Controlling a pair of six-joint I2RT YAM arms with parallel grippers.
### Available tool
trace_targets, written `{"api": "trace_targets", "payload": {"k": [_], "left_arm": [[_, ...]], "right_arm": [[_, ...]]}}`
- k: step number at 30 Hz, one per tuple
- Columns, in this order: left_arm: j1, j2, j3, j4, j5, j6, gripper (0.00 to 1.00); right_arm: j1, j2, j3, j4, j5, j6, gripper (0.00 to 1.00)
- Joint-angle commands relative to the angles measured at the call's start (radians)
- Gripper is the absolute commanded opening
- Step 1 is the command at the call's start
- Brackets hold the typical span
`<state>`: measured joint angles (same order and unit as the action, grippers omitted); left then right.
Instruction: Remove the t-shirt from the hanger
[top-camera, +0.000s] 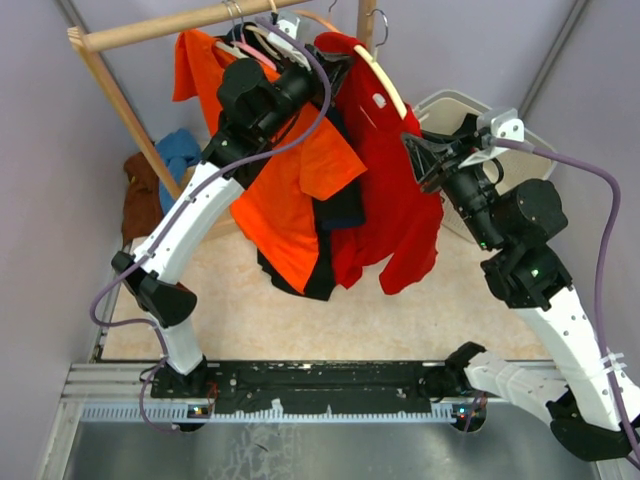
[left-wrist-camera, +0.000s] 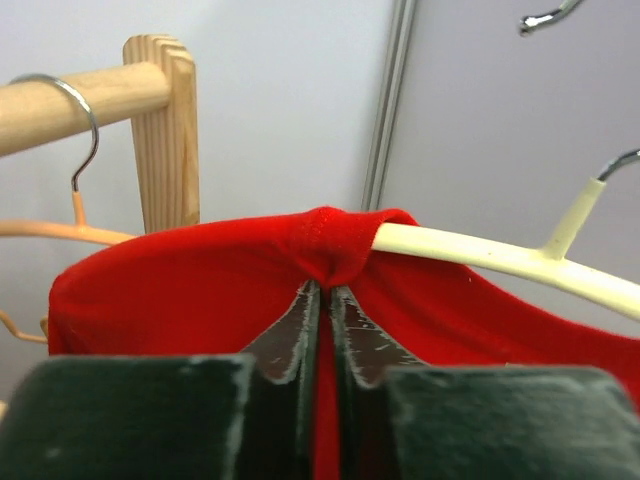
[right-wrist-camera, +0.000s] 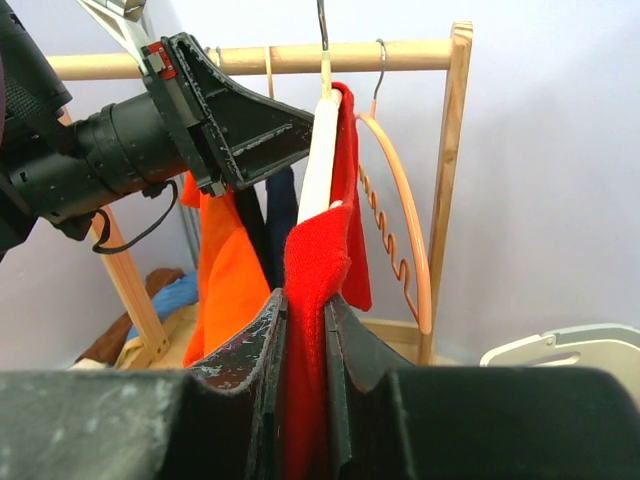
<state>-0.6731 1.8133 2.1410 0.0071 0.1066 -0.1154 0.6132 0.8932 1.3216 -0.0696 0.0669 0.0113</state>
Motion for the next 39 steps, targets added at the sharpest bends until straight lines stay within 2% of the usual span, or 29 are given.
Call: {"api": "trace_targets", "payload": {"k": [1, 7, 16, 22, 23, 24, 26, 27, 30, 33, 39], "left_arm": [[-0.018, -0.006, 0.014, 0.055, 0.113, -0.019, 0.02], [-0.038, -0.066, -0.051, 0.069, 0.165, -0.006, 0.00], [-0.078, -0.159, -0.123, 0.093, 0.385, -0.043, 0.00], [-0.092, -0.173, -0.103, 0.011, 0.395, -0.069, 0.00], [-0.092, -0.173, -0.095, -0.018, 0.361, -0.061, 0.05], [-0.092, -0.179, -0.091, -0.044, 0.328, -0.045, 0.16], [-0.091, -0.194, -0.096, -0.074, 0.256, -0.016, 0.44], [-0.092, -0.203, -0.101, -0.078, 0.232, -0.003, 0.54], [-0.092, -0.222, -0.107, -0.077, 0.174, 0.030, 0.75], [-0.092, -0.230, -0.110, -0.040, 0.142, 0.074, 0.83], [-0.091, -0.200, -0.110, 0.087, 0.136, 0.197, 0.85]], "right_arm": [[0.007, -0.035, 0.025, 0.142, 0.007, 0.010, 0.00], [0.007, -0.020, 0.021, 0.146, 0.036, 0.018, 0.00], [0.007, 0.034, 0.033, 0.178, 0.060, 0.018, 0.00], [0.007, 0.058, 0.039, 0.189, 0.058, 0.024, 0.00], [0.006, 0.059, 0.042, 0.187, 0.058, 0.024, 0.00], [0.006, 0.061, 0.041, 0.186, 0.060, 0.025, 0.00], [0.007, 0.062, 0.041, 0.184, 0.061, 0.023, 0.00], [0.007, 0.062, 0.040, 0.181, 0.062, 0.021, 0.00], [0.007, 0.064, 0.037, 0.178, 0.062, 0.014, 0.00], [0.007, 0.062, 0.034, 0.175, 0.057, 0.010, 0.00], [0.007, 0.057, 0.023, 0.168, 0.027, 0.010, 0.00]]}}
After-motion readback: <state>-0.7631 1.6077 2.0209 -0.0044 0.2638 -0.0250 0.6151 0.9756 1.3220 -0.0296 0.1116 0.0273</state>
